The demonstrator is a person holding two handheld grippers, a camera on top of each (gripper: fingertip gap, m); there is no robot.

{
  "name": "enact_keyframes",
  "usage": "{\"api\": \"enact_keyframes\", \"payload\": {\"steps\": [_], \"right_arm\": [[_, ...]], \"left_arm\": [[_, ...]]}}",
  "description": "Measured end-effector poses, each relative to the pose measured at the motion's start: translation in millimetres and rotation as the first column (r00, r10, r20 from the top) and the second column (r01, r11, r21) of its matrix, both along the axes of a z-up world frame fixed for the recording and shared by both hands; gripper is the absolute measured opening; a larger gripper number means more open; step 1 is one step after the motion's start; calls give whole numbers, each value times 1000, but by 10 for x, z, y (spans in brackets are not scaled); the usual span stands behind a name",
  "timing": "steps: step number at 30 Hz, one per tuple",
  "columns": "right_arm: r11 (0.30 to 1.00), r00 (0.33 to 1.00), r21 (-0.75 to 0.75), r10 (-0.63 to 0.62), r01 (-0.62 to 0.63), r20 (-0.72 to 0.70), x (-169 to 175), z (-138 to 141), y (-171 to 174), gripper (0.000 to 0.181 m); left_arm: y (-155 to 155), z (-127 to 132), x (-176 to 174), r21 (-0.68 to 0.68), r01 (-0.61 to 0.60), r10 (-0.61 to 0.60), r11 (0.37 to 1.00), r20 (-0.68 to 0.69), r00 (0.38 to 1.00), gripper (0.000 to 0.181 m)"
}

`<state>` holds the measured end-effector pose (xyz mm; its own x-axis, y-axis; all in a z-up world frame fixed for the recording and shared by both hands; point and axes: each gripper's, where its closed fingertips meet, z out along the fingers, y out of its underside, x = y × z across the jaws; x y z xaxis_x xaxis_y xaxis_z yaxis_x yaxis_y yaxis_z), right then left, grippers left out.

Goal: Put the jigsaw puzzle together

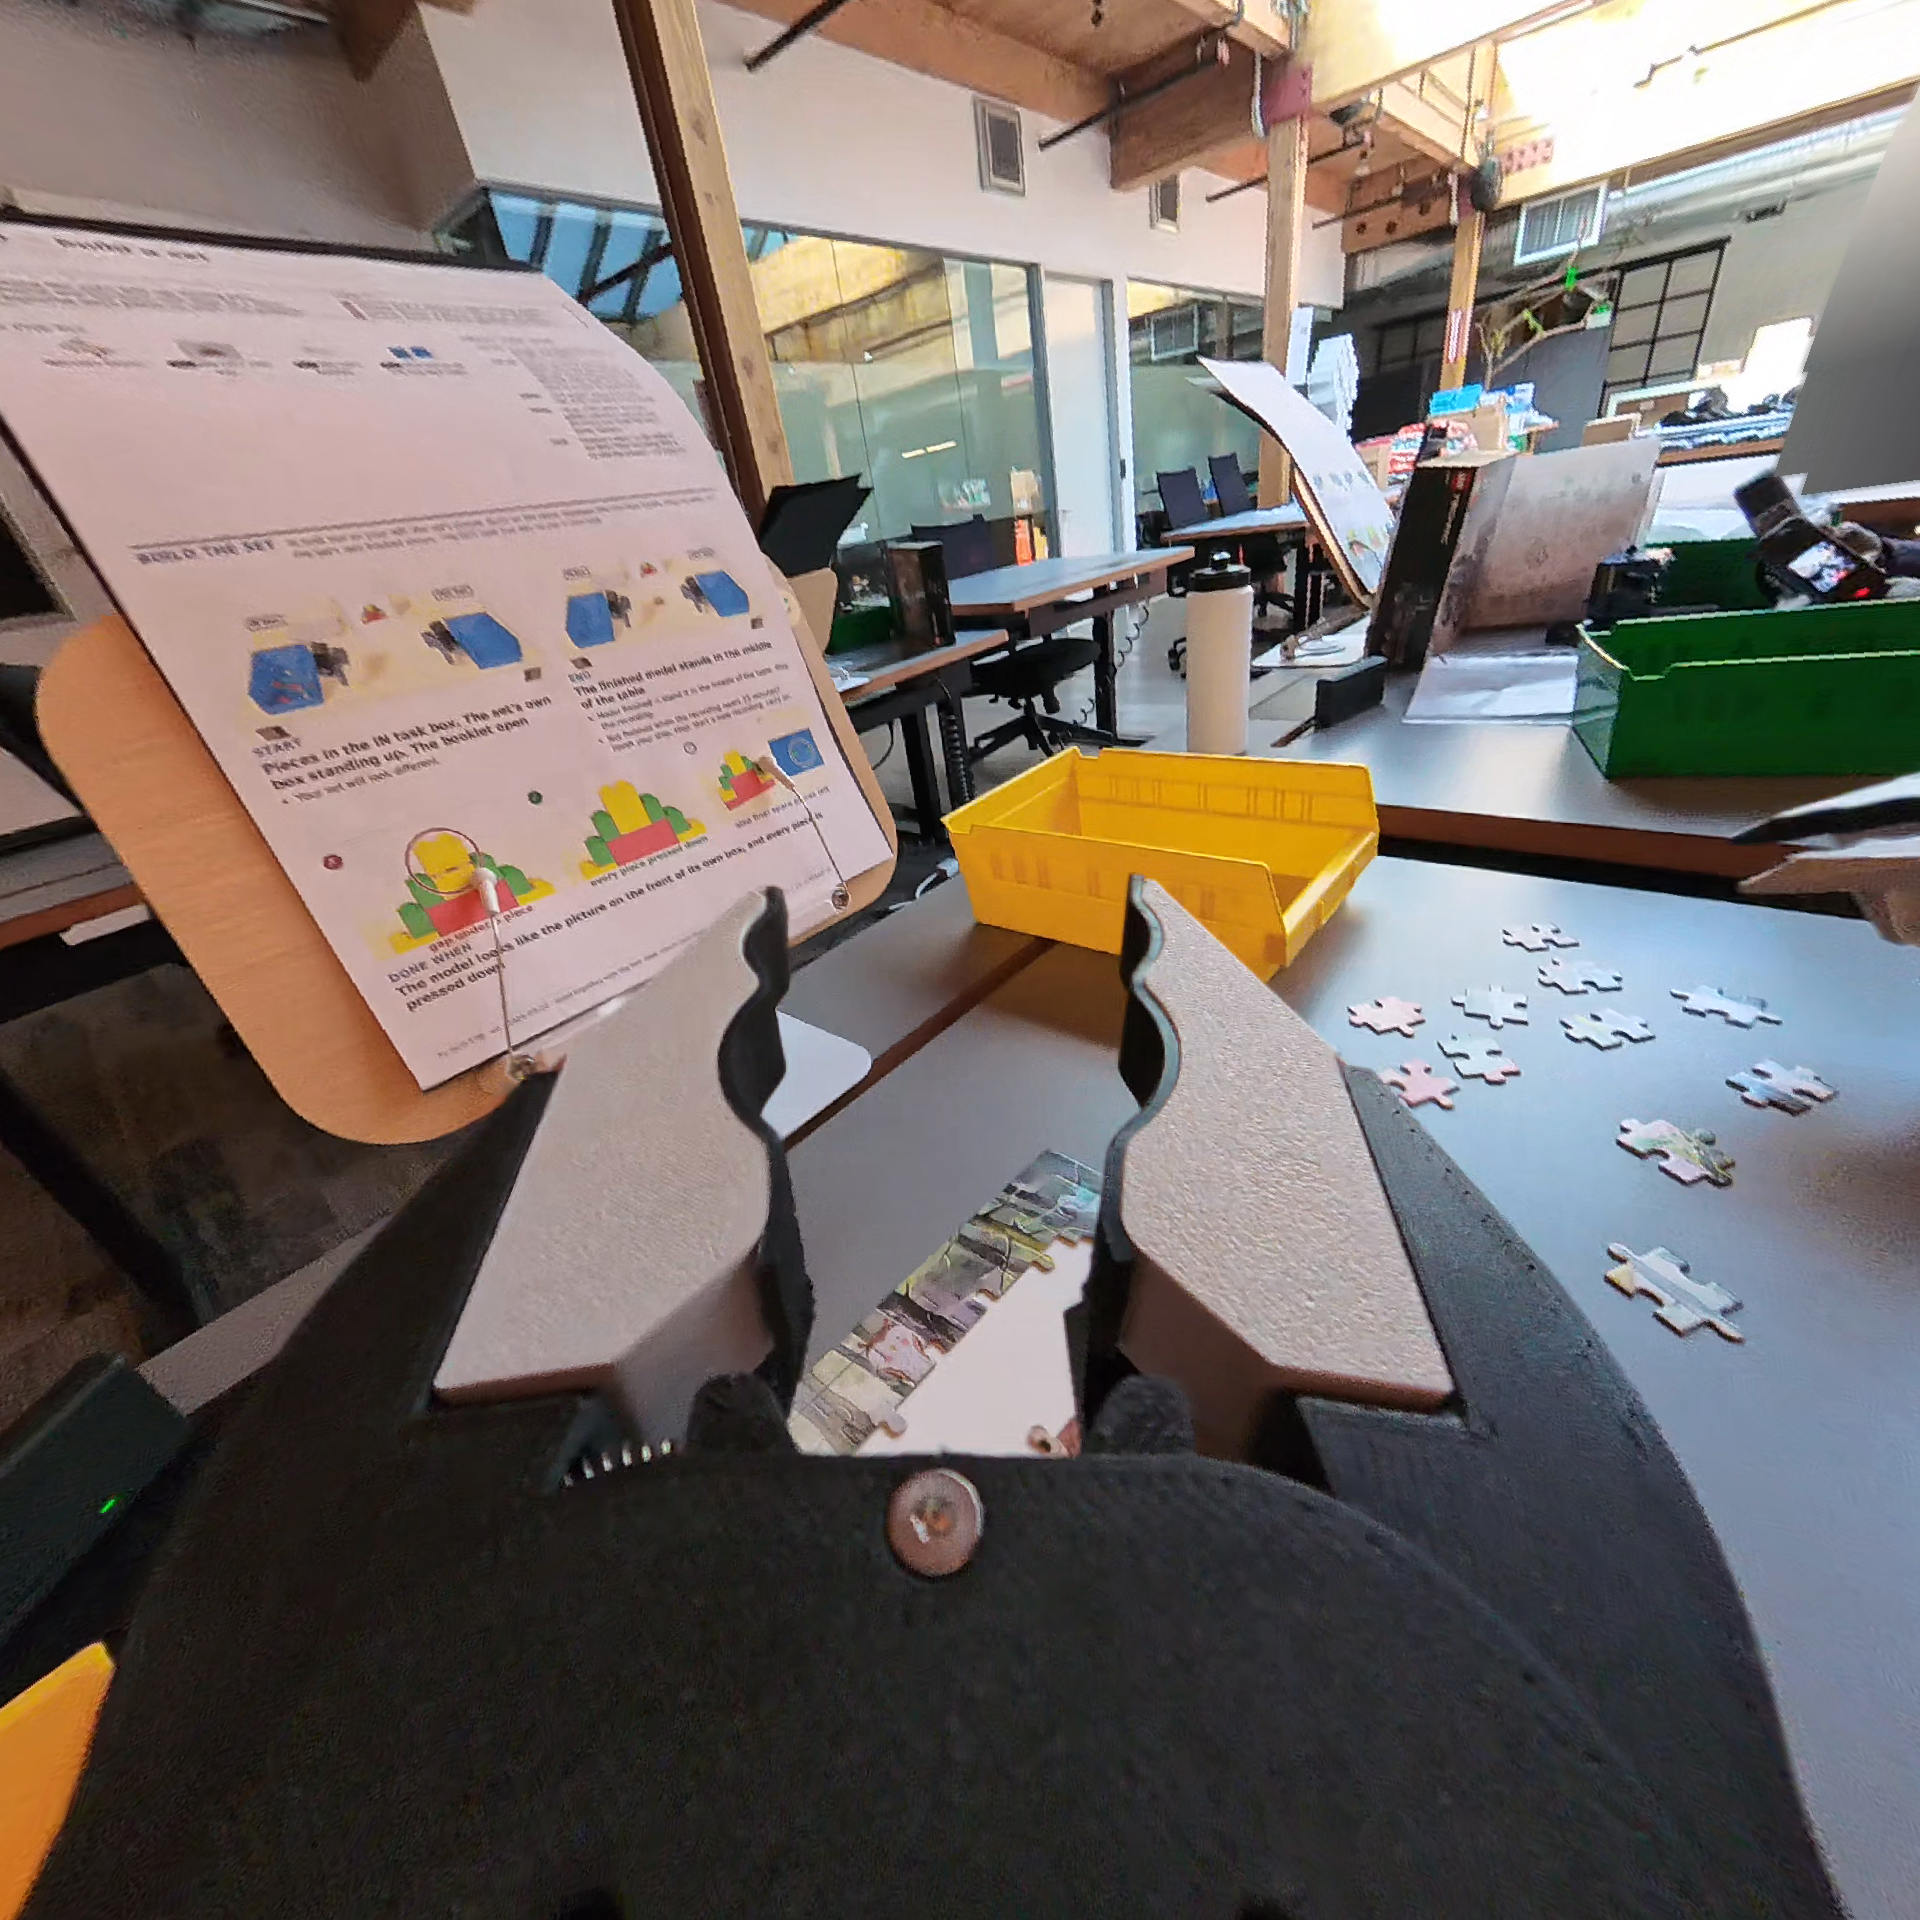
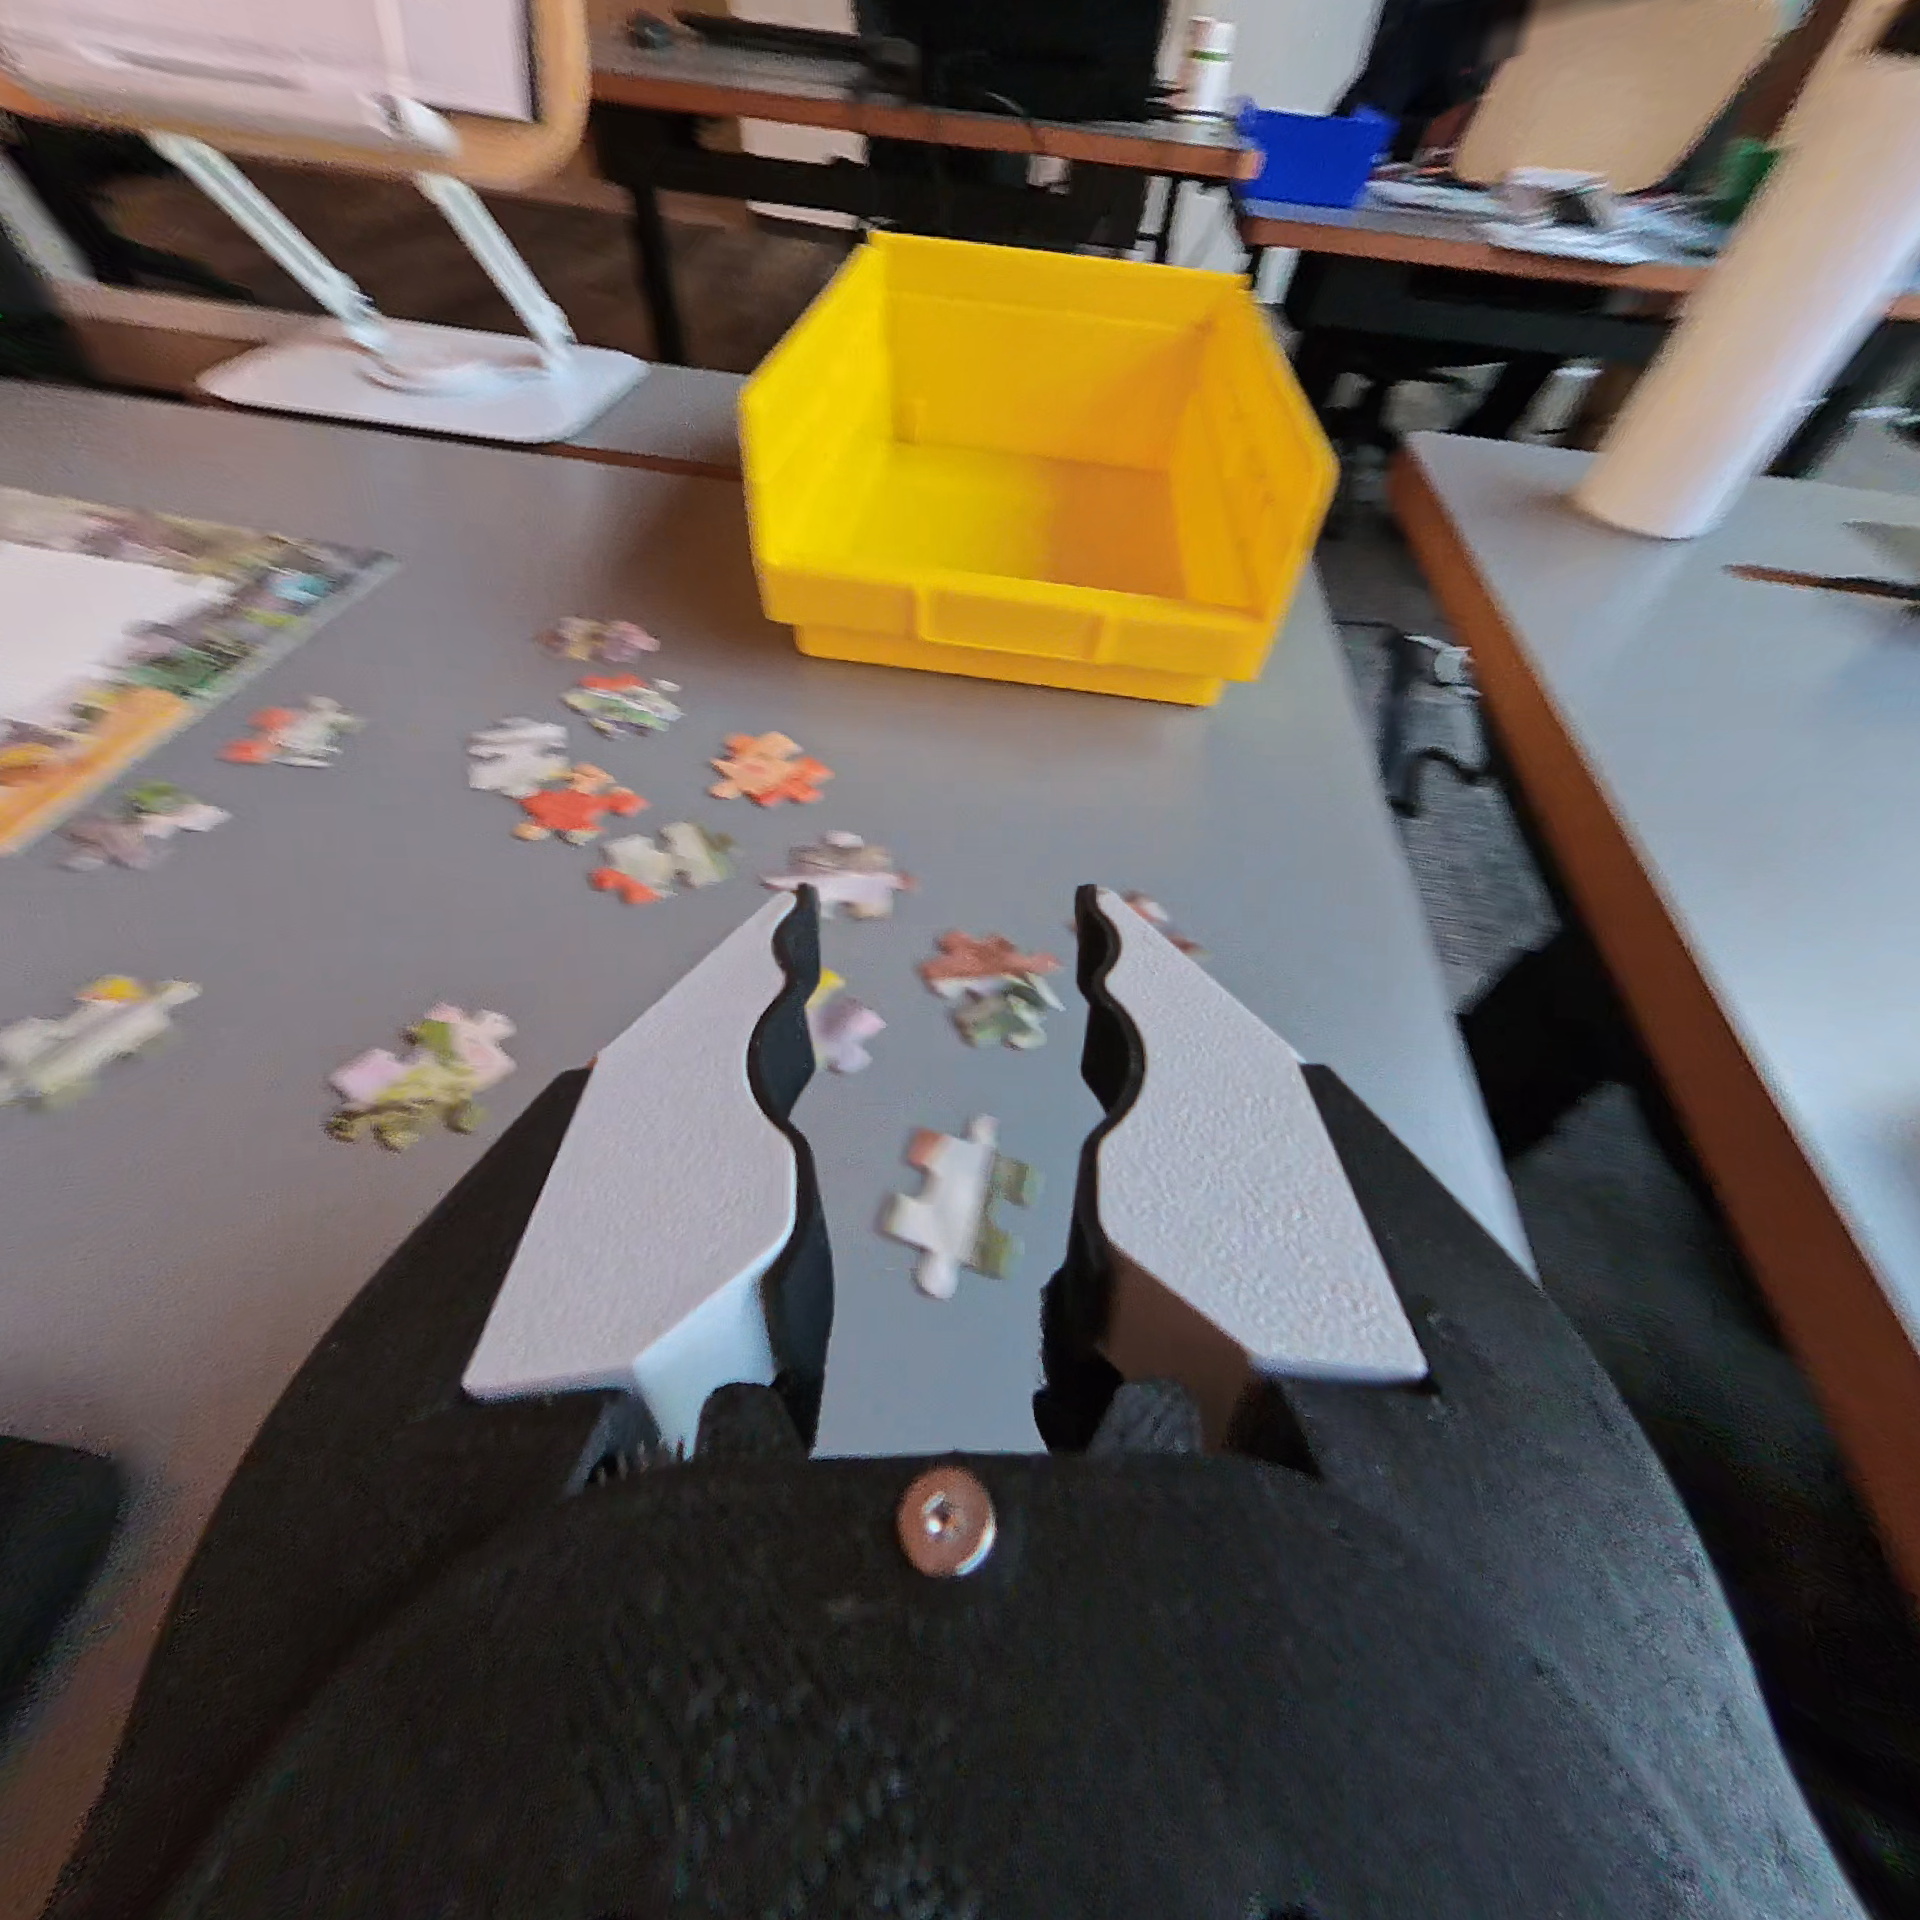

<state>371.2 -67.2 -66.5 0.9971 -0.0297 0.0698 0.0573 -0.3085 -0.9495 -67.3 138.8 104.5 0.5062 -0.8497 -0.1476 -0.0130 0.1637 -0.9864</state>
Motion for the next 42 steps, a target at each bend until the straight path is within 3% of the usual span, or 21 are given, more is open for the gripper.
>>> {"api": "enact_keyframes", "payload": {"steps": [2,5,9,11,14,18,20,25,27,30,33,35,38,42], "right_arm": [[996,995,-15,85,-86,-54,-209,-47,231,49],[965,974,-129,227,-227,-17,-492,-259,669,53],[879,935,-340,355,-334,1,-524,-646,1156,57],[840,912,-374,407,-393,-43,-494,-755,1294,55],[773,864,-398,489,-494,-122,-536,-862,1364,50],[733,834,-428,544,-528,-97,-562,-943,1446,46],[720,830,-442,546,-535,-114,-556,-942,1464,31],[719,823,-460,565,-522,-51,-561,-912,1480,30],[745,822,-413,569,-524,-18,-661,-723,1501,30],[766,785,-261,617,-587,44,-1230,-140,1565,30],[670,661,-225,740,-708,124,-2317,203,1617,30],[582,556,-268,813,-767,173,-3080,189,1668,30],[467,442,-338,884,-817,152,-4025,-51,1801,30],[402,416,-401,908,-823,58,-4711,-408,2089,30]], "left_arm": [[-19,-50,48,-11,17,-17,1000,-25,1000,61],[-13,-129,77,-10,11,-12,1000,-76,997,60],[-14,-145,42,-10,7,-8,1000,-109,994,59],[-4,-101,-7,-9,-3,2,1000,-92,996,58],[5,-40,-62,-15,-3,2,1000,-56,998,58],[84,-81,-129,-38,-20,17,999,-73,997,59],[127,-98,-171,-52,-29,25,998,-72,997,59],[181,-102,-265,-80,-43,37,996,-74,997,59],[190,-83,-307,-79,-52,46,996,-77,996,59],[214,-58,-371,-85,-72,65,994,-82,995,58],[250,-100,-417,-116,-92,79,989,-110,991,59],[297,-198,-469,-153,-127,102,980,-164,981,58],[382,-374,-605,-207,-211,153,955,-266,952,55],[413,-560,-834,-330,-320,195,888,-359,913,49]]}}
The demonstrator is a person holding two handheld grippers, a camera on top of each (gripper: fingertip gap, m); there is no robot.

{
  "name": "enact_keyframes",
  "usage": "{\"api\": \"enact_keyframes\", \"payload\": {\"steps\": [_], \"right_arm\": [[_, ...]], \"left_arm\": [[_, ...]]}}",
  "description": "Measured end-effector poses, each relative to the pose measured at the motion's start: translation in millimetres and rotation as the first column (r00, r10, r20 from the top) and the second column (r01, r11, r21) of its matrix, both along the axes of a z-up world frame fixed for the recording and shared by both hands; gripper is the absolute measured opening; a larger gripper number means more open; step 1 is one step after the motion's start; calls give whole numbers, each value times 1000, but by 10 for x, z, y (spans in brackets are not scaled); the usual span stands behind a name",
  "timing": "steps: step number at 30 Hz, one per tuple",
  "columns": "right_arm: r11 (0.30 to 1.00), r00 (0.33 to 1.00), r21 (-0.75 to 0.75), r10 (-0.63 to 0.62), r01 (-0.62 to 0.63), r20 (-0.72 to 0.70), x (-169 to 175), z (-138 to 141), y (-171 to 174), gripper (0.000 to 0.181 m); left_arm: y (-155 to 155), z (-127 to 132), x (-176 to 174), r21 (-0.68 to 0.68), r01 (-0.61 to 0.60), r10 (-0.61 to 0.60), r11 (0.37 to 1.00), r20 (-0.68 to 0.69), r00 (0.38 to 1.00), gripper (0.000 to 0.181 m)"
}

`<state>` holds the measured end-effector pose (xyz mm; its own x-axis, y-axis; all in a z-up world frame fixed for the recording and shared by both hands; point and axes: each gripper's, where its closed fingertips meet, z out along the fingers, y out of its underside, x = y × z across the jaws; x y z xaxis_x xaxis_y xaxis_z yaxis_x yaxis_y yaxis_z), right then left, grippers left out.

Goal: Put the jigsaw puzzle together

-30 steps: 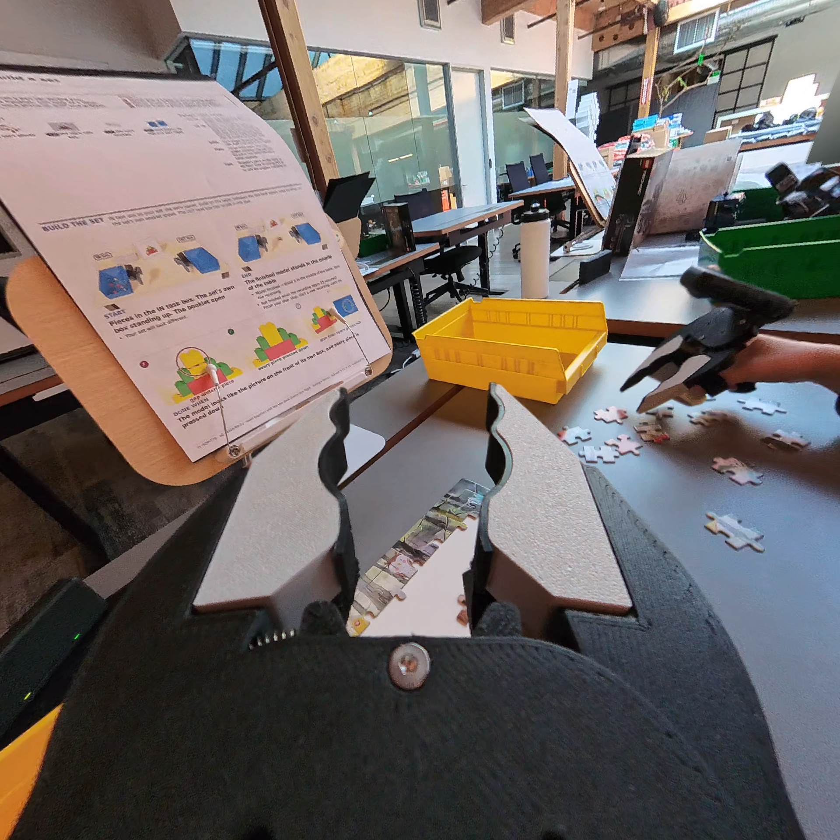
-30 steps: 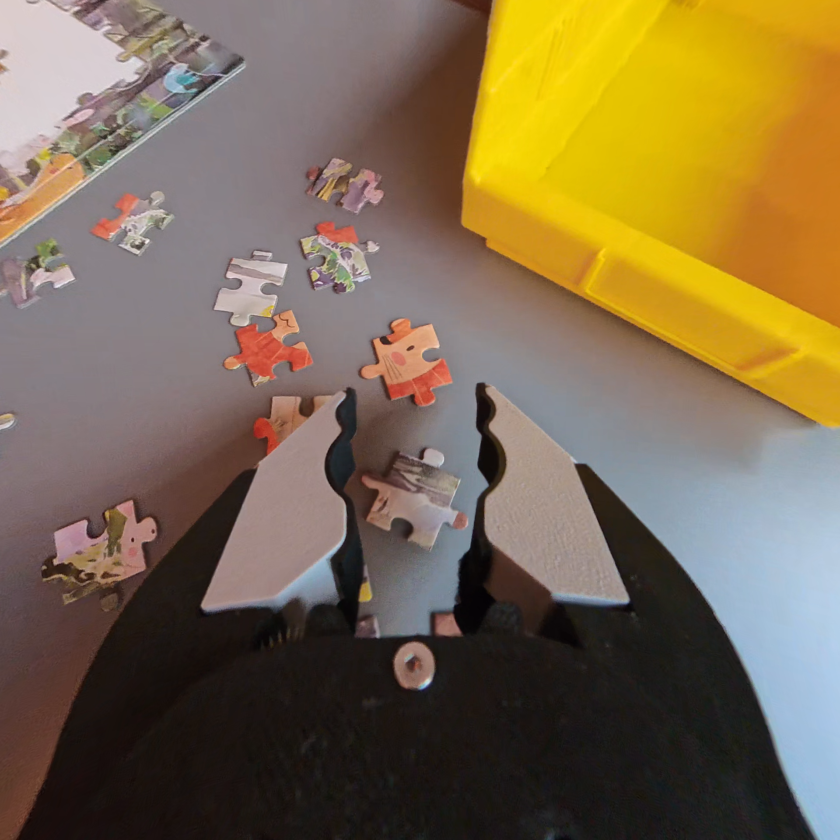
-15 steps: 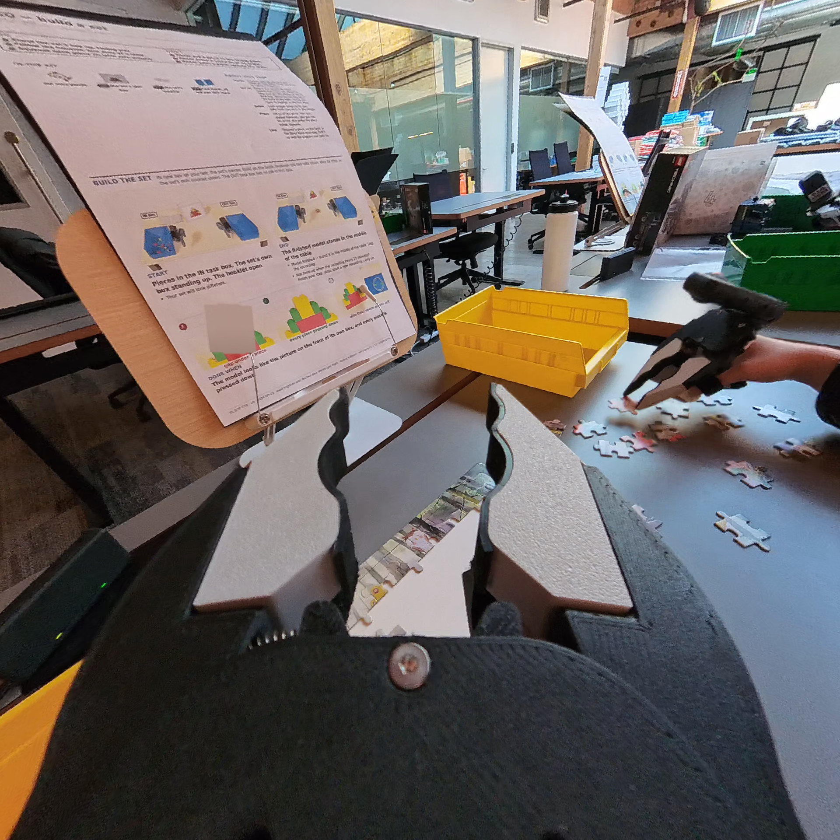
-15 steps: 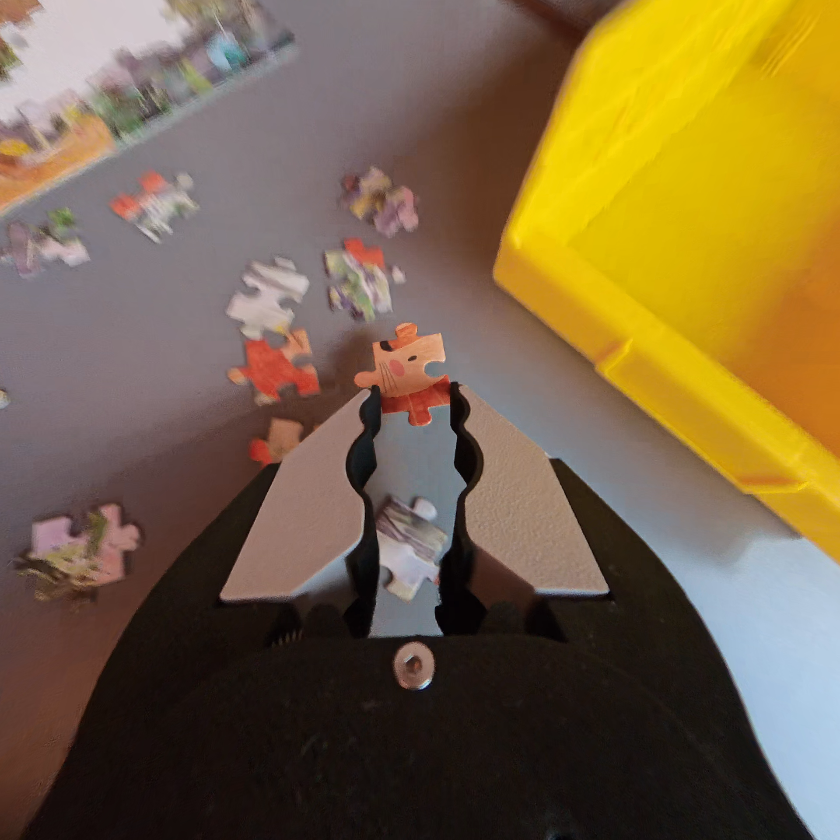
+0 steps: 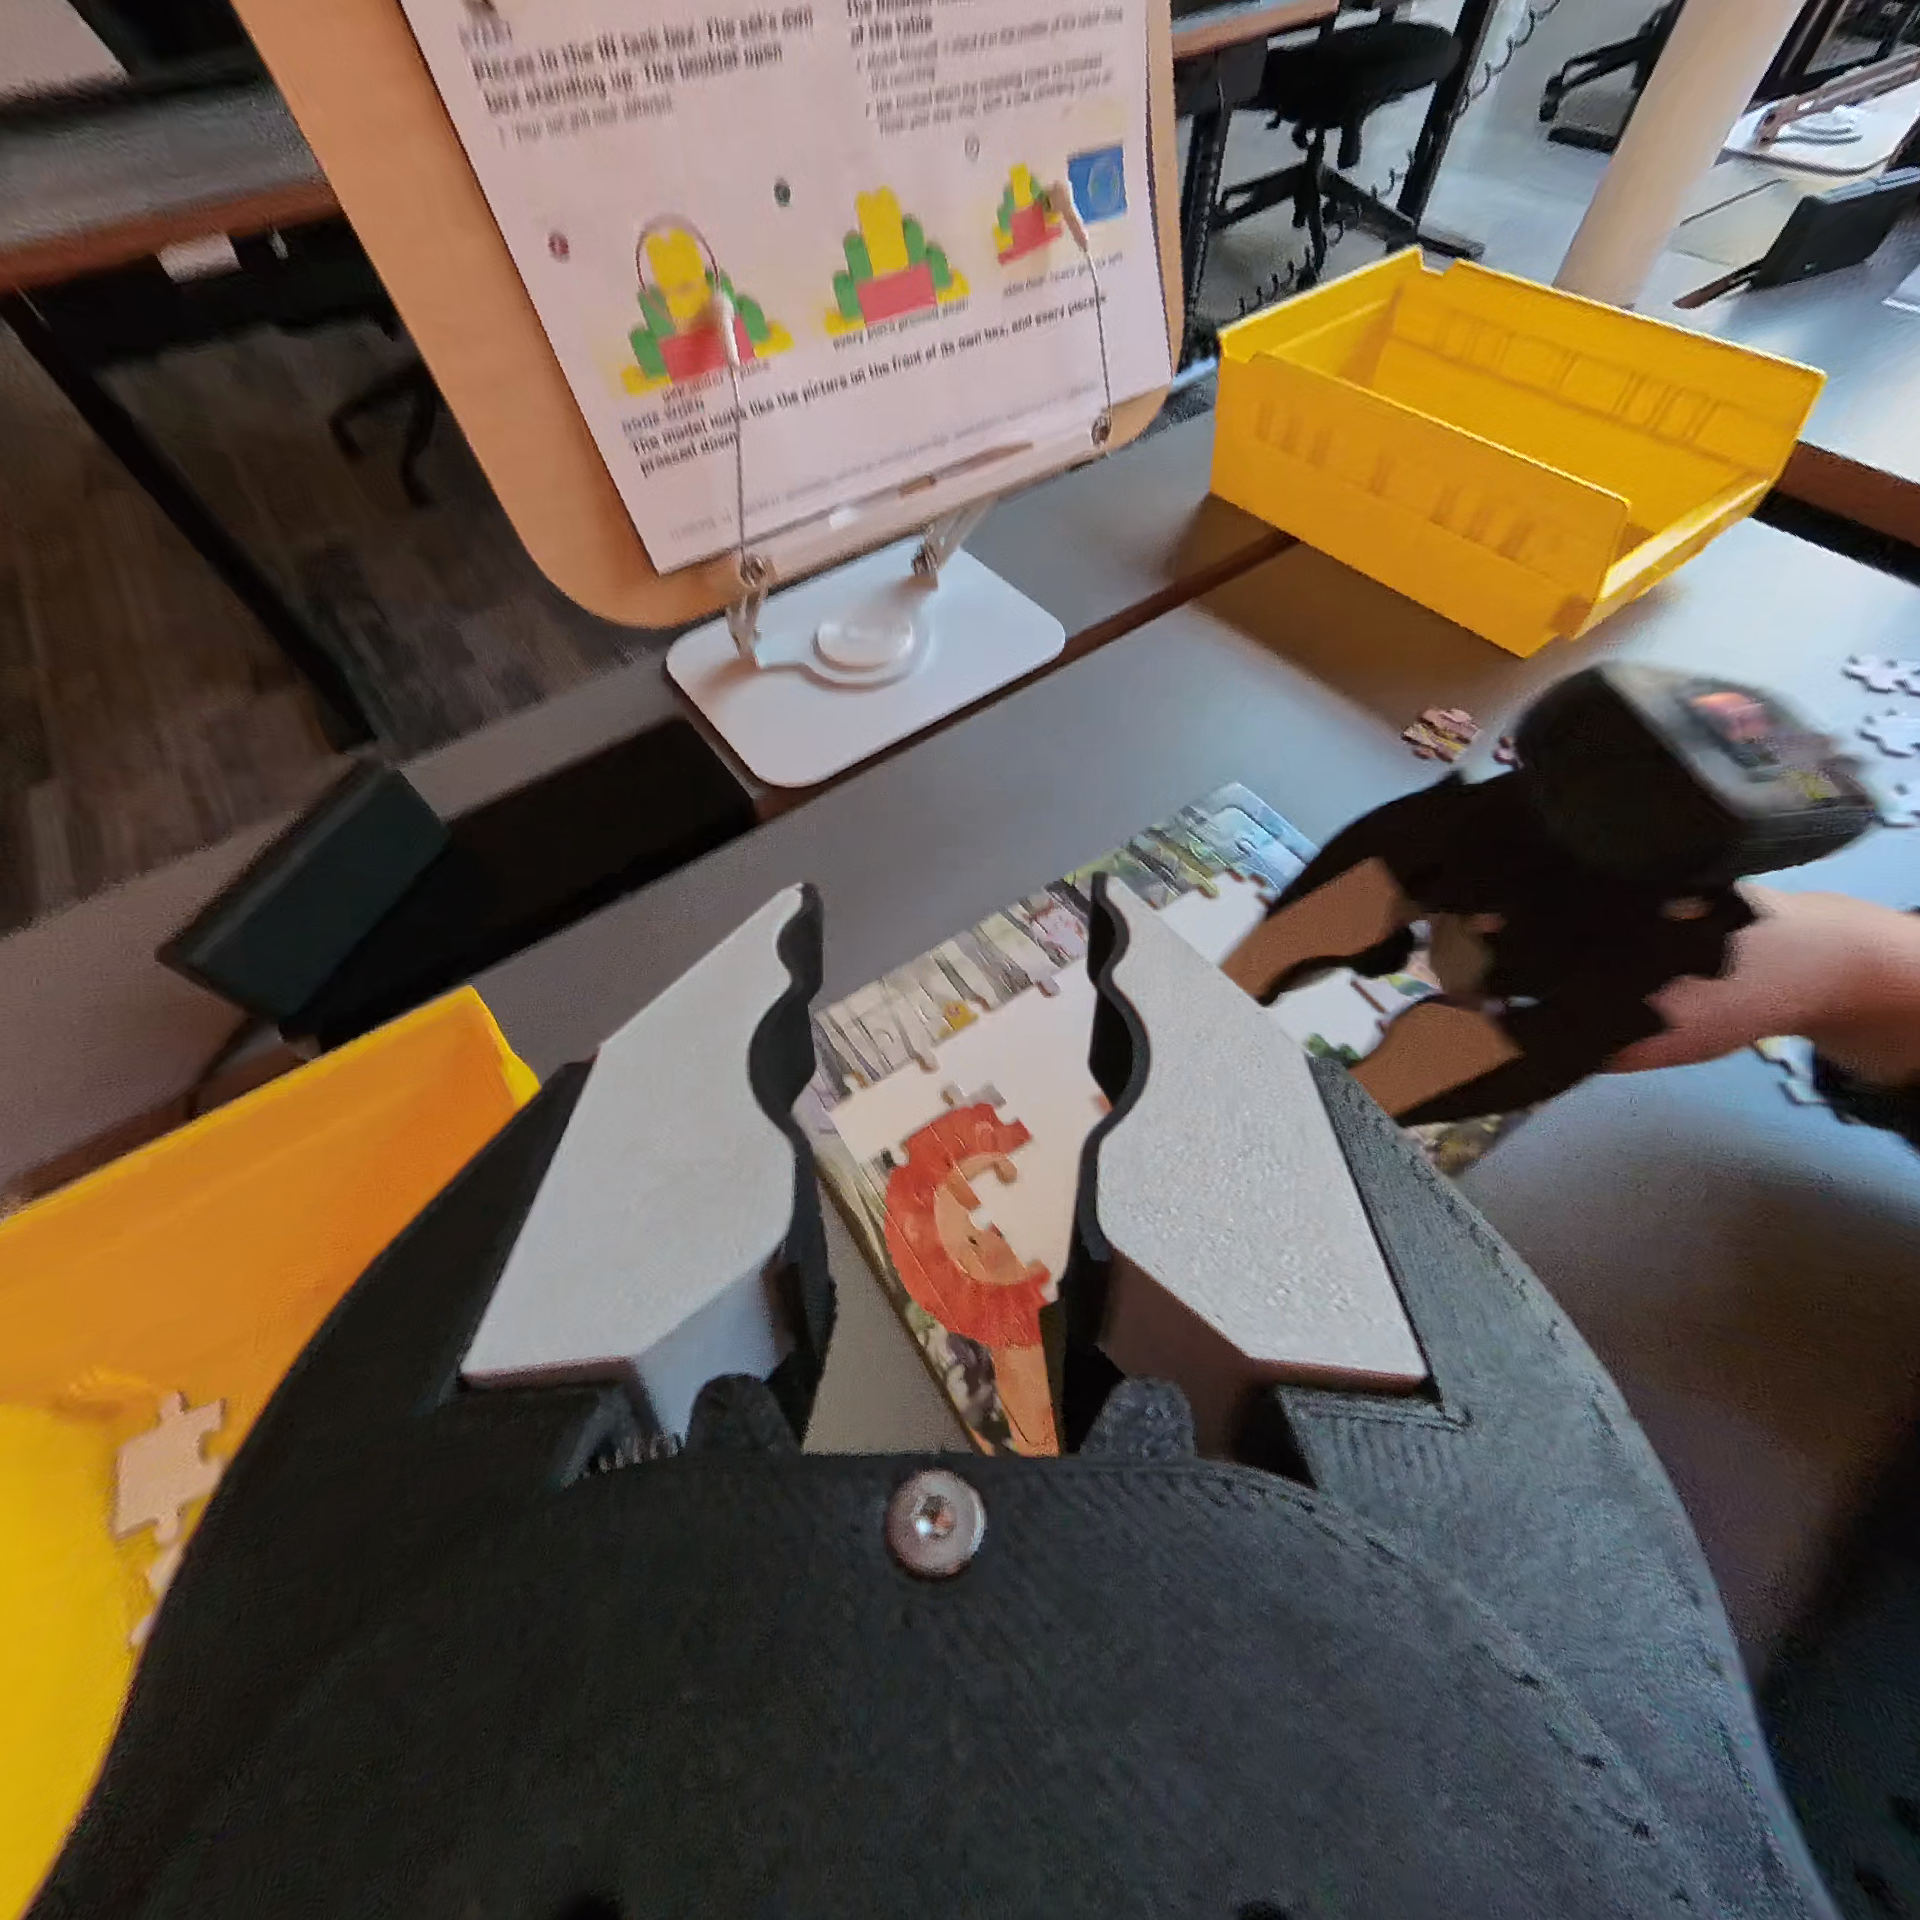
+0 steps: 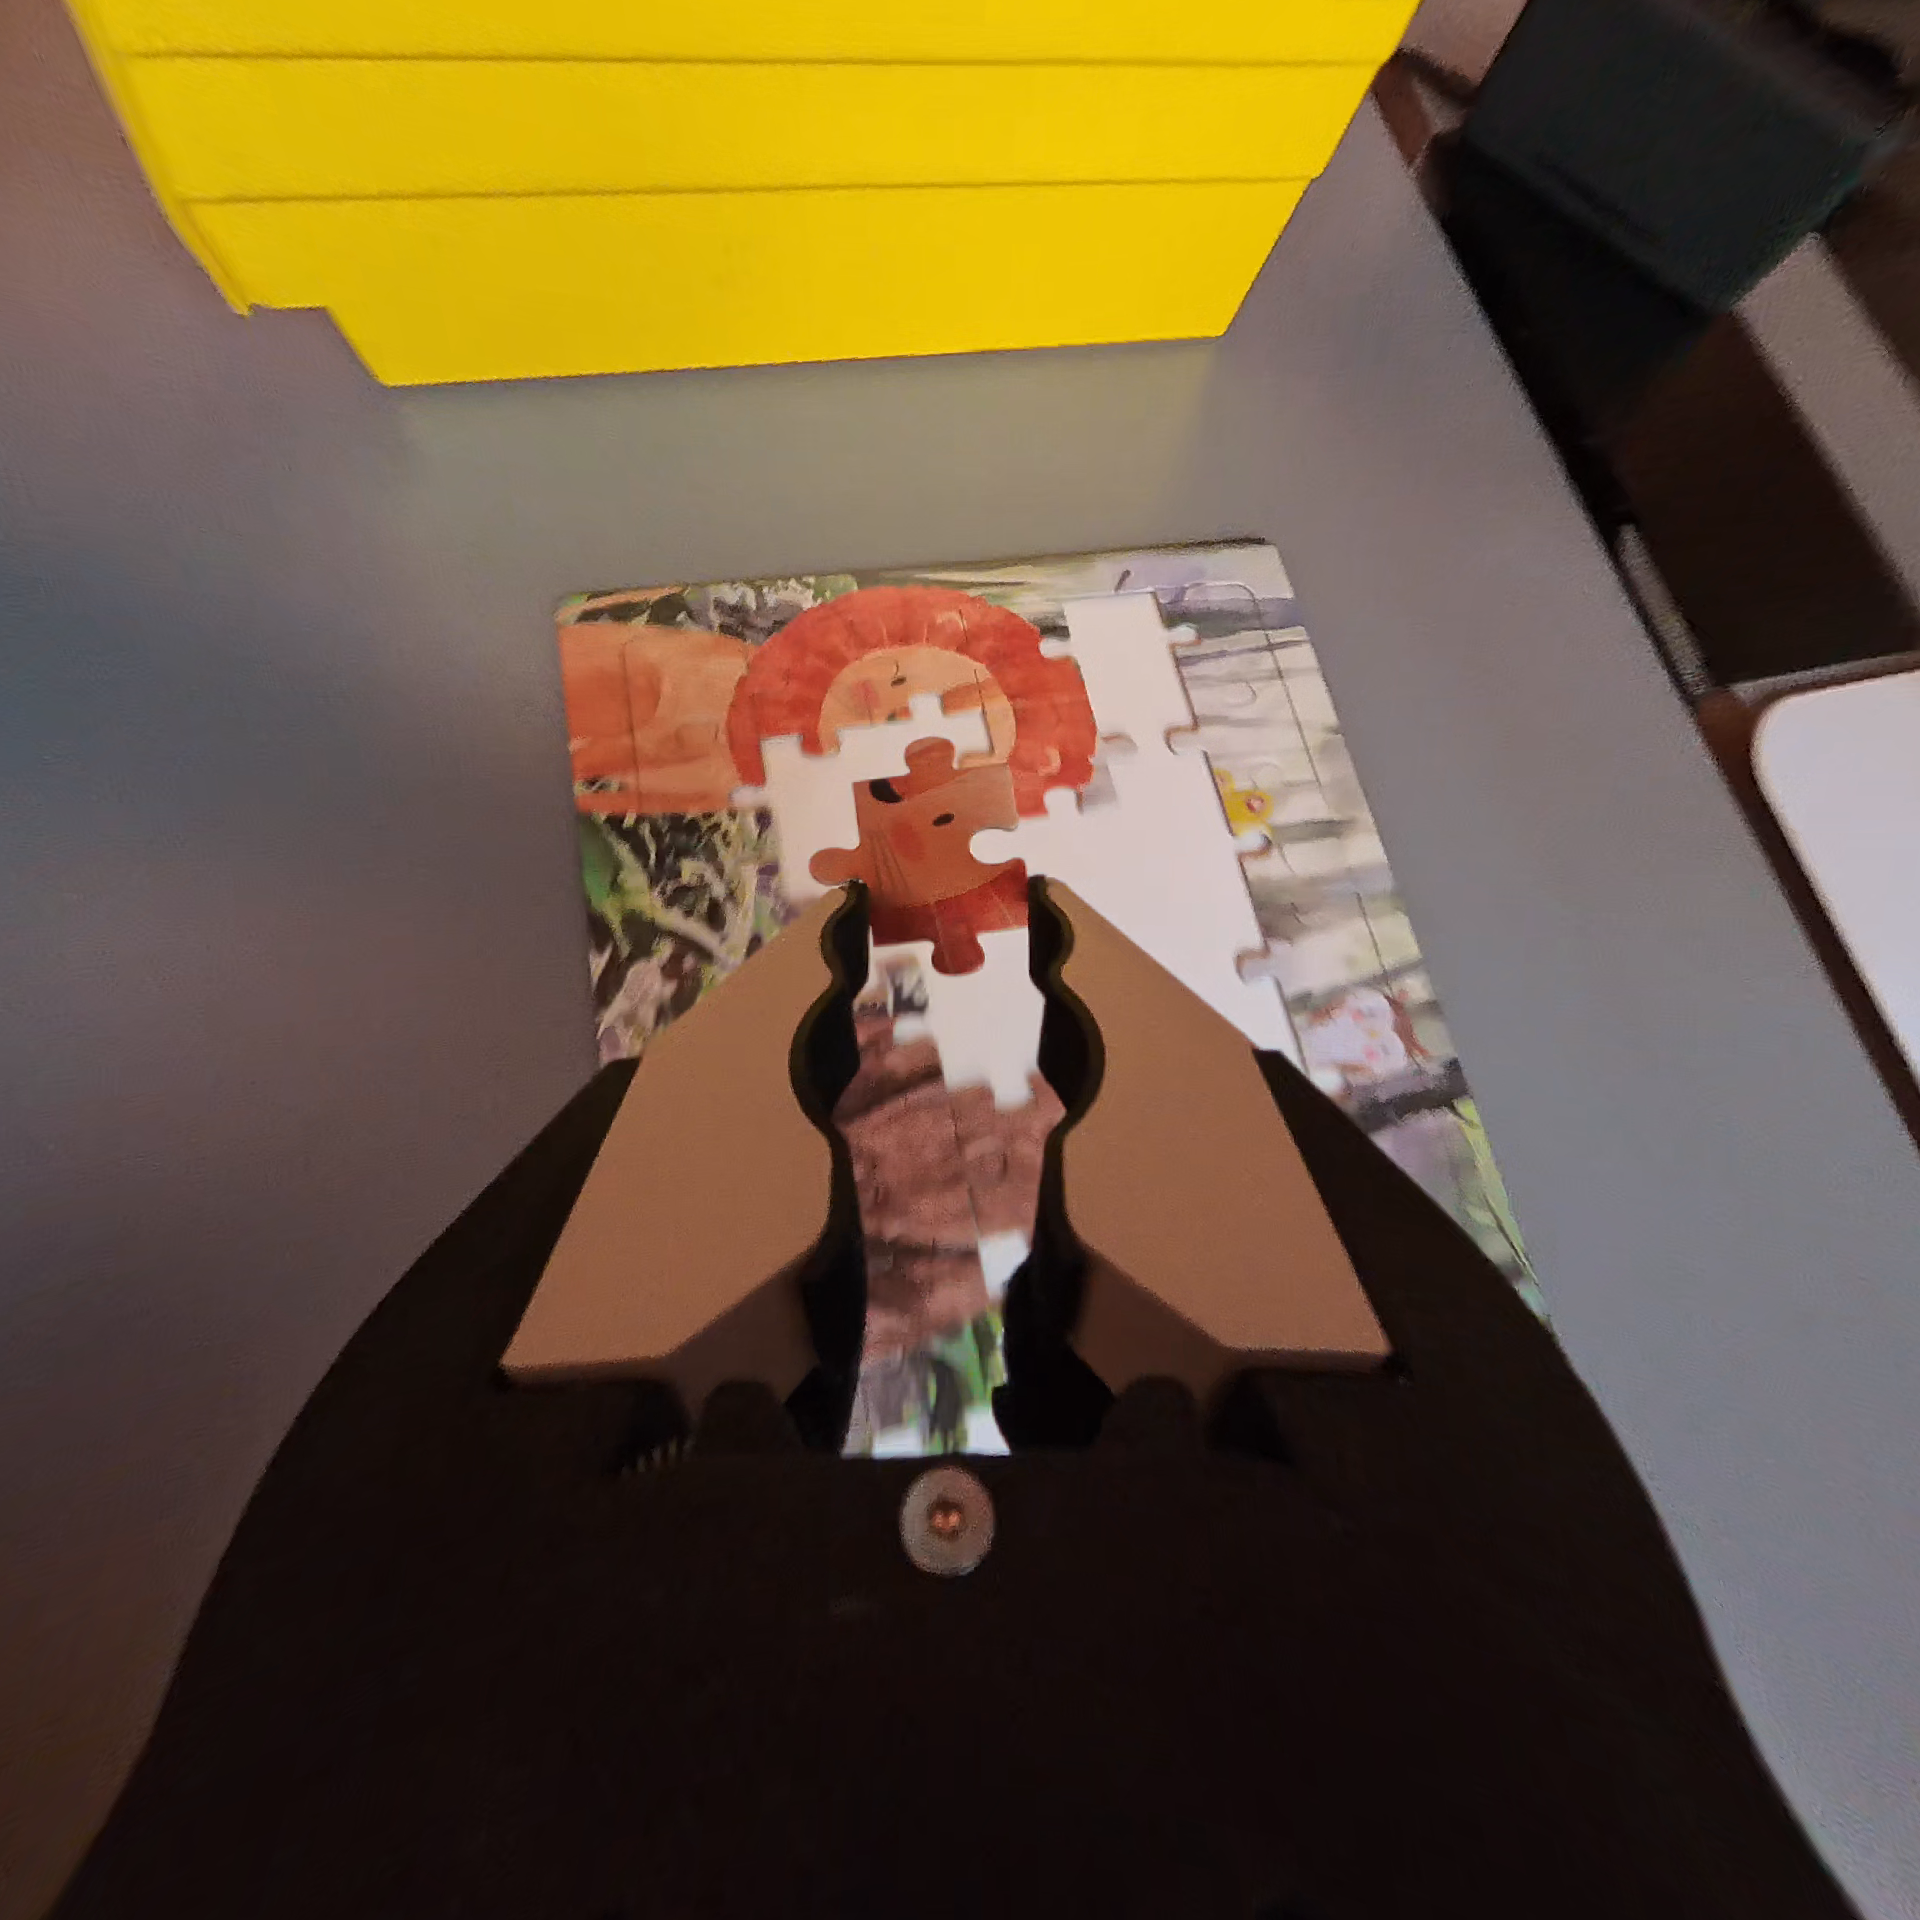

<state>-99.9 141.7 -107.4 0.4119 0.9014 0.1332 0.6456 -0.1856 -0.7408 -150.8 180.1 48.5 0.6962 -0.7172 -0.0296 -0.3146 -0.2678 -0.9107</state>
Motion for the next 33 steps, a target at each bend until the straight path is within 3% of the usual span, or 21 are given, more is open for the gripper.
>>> {"api": "enact_keyframes", "payload": {"steps": [5,18,23,26,27,28,30,33], "right_arm": [[996,996,-87,19,-12,84,-265,-354,174,30],[992,989,-123,43,-26,140,-388,-493,229,31],[995,994,-99,34,-24,101,-394,-415,237,37],[995,997,-88,48,-43,54,-442,-353,228,36],[995,998,-92,47,-43,41,-457,-354,229,35],[995,999,-97,40,-37,26,-466,-360,239,31],[995,1000,-98,13,-12,5,-443,-360,287,22],[991,992,-133,-37,21,-122,-481,-245,322,6]], "left_arm": [[-44,19,-121,-58,-6,8,998,21,1000,46],[-30,-136,-115,-159,54,-50,986,30,998,45],[57,-415,-212,-214,-21,0,977,-99,995,42],[60,-600,-189,-263,-29,-15,964,-162,987,27],[48,-671,-165,-284,-28,-25,958,-182,983,21],[6,-764,-127,-320,-14,-54,947,-204,977,0],[-95,-1008,-50,-401,6,-121,916,-262,957,0],[-27,-1342,-76,-410,-73,-106,909,-397,912,0]]}}
